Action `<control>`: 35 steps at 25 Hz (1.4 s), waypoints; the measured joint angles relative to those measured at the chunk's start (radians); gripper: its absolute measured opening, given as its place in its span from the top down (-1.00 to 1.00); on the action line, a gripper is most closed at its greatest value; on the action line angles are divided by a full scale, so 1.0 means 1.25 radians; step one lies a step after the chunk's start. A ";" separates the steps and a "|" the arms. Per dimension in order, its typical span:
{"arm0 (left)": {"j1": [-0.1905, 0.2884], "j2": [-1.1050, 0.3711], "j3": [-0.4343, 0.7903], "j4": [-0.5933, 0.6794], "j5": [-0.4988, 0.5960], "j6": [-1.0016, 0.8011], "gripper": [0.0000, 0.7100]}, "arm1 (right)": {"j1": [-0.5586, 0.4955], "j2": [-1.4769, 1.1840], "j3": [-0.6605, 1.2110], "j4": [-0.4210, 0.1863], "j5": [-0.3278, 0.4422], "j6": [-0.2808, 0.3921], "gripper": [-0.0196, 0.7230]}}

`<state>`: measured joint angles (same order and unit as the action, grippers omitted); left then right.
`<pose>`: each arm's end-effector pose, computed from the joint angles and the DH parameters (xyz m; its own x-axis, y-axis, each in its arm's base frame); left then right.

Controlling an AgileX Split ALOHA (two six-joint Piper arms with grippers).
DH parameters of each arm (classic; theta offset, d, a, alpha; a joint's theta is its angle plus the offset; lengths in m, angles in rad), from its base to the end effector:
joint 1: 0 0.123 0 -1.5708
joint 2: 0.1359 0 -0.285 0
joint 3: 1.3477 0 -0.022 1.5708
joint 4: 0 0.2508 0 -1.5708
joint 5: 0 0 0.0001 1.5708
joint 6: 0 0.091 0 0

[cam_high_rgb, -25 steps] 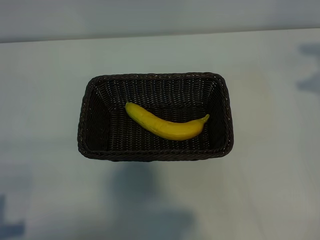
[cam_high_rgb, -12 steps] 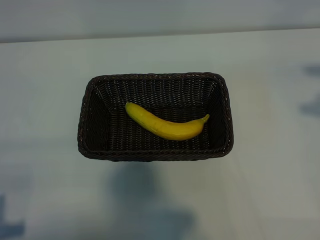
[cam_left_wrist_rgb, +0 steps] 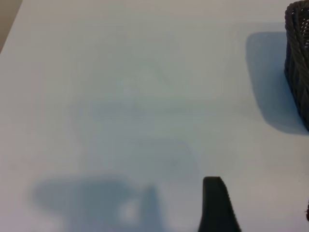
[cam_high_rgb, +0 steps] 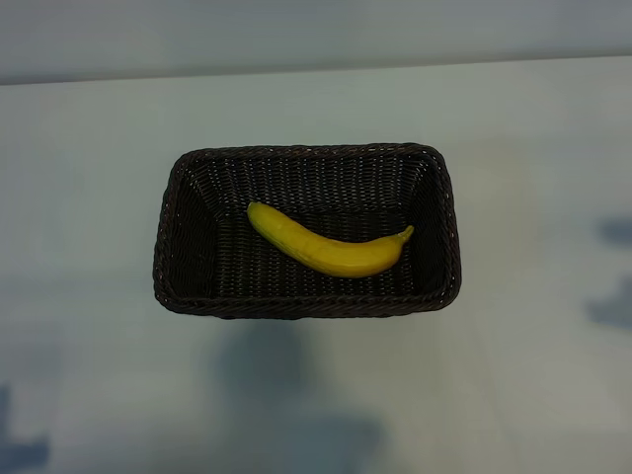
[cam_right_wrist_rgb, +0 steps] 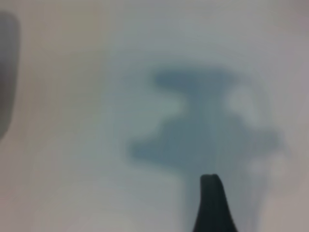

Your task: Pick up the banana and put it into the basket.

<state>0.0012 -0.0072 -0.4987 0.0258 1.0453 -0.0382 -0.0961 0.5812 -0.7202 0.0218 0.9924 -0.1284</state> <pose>-0.0052 0.0020 0.2782 -0.4361 -0.0258 -0.8995 -0.0323 0.9994 -0.0130 0.0899 -0.0070 0.3248 -0.6951 -0.0497 -0.7172 0.0021 0.9975 -0.0712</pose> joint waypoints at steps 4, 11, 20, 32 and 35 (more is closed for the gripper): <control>0.000 0.000 0.000 0.000 0.000 -0.001 -0.35 | 0.000 -0.056 0.059 0.007 0.011 -0.006 -0.37; 0.000 0.000 0.000 0.000 0.000 -0.001 -0.35 | 0.000 -0.167 0.099 0.030 0.034 -0.013 -0.37; 0.000 0.000 0.000 0.000 0.000 -0.001 -0.35 | 0.000 -0.334 0.186 0.031 0.063 0.004 -0.37; 0.000 0.000 0.000 0.000 0.000 -0.001 -0.35 | 0.000 -0.471 0.188 0.032 0.070 0.009 -0.37; 0.000 0.000 0.000 0.000 0.000 -0.001 -0.35 | 0.000 -0.471 0.188 0.032 0.070 0.010 -0.37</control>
<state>0.0012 -0.0072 -0.4987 0.0258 1.0453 -0.0400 -0.0961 -0.0072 -0.4846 0.0615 1.0798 -0.1158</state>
